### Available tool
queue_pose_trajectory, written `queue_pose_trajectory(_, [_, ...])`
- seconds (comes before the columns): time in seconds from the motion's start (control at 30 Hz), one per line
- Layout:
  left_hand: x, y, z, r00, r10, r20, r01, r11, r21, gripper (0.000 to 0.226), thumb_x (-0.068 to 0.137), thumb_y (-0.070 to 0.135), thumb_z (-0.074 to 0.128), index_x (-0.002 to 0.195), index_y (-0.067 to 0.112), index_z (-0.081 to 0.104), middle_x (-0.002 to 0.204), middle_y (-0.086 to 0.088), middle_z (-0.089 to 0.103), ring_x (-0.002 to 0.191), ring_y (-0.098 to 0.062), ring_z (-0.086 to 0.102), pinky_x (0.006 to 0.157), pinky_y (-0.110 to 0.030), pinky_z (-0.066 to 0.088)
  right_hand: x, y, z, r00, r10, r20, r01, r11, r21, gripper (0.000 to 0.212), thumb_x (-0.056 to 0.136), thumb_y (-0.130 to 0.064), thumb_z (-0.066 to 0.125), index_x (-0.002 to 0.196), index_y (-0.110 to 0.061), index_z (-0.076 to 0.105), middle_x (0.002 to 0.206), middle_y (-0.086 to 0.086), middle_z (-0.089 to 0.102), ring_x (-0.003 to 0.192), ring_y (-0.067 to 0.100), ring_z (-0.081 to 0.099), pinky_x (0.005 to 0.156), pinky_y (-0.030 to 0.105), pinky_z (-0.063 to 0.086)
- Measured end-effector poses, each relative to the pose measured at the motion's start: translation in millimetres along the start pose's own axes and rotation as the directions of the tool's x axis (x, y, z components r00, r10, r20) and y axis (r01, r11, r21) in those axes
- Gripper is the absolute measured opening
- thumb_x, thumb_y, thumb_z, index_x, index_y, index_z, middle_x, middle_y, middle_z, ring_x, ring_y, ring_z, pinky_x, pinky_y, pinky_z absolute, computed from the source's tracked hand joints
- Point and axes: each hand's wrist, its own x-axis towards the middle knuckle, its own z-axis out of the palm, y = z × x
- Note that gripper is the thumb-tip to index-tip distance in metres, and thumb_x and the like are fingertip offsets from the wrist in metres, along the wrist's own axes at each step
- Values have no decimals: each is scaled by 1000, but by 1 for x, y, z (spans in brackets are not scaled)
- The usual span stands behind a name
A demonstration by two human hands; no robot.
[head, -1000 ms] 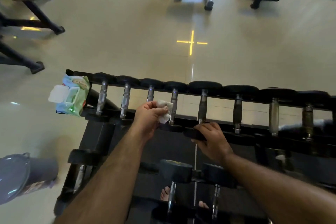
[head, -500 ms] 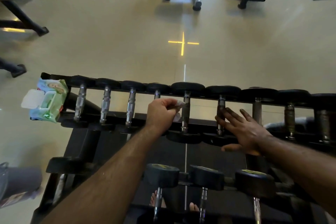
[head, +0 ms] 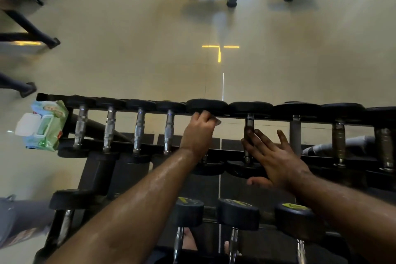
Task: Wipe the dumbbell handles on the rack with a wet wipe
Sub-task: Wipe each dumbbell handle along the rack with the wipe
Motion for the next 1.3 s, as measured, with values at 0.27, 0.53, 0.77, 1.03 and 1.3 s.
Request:
queue_pose_trajectory(0.27, [-2,-21,-28,847,164,505,-180,984,-17,22,93,25,76,115,26,76,116,3,68,104,-16,63,94,-35,57,0,-1,-1,1000,12,1,-12,1000,11,112,89,-98,28,171,-21,20,180,9,7,162,36,21,113,85,27])
queue_pose_trajectory(0.53, [-8,-16,-20,926,208,315,-195,978,-73,27,90,9,75,117,15,76,122,-4,68,115,-24,61,98,-38,56,4,1,-1,999,6,-33,-7,1000,-25,112,89,-97,29,170,-19,26,178,13,15,159,39,28,106,88,31])
queue_pose_trajectory(0.77, [3,-41,-78,731,-112,673,343,913,-221,11,97,32,73,101,24,78,97,6,75,83,-2,70,75,-26,60,3,1,3,998,8,-63,-10,1000,-28,114,88,-98,30,171,-21,23,180,9,5,164,35,18,110,85,29])
queue_pose_trajectory(1.03, [-21,-10,-51,711,-115,694,249,964,-96,22,95,9,67,112,23,68,112,2,65,103,-17,63,90,-32,54,3,2,6,991,8,-132,-13,999,-37,114,87,-98,31,171,-21,24,181,8,3,164,33,14,111,84,30])
queue_pose_trajectory(1.3, [1,-4,-28,979,-199,-47,180,948,-262,20,95,5,61,111,9,73,107,-7,68,96,-24,64,80,-33,56,4,3,10,981,-19,-194,5,998,-68,114,89,-97,32,170,-18,27,180,11,6,164,29,8,114,79,17])
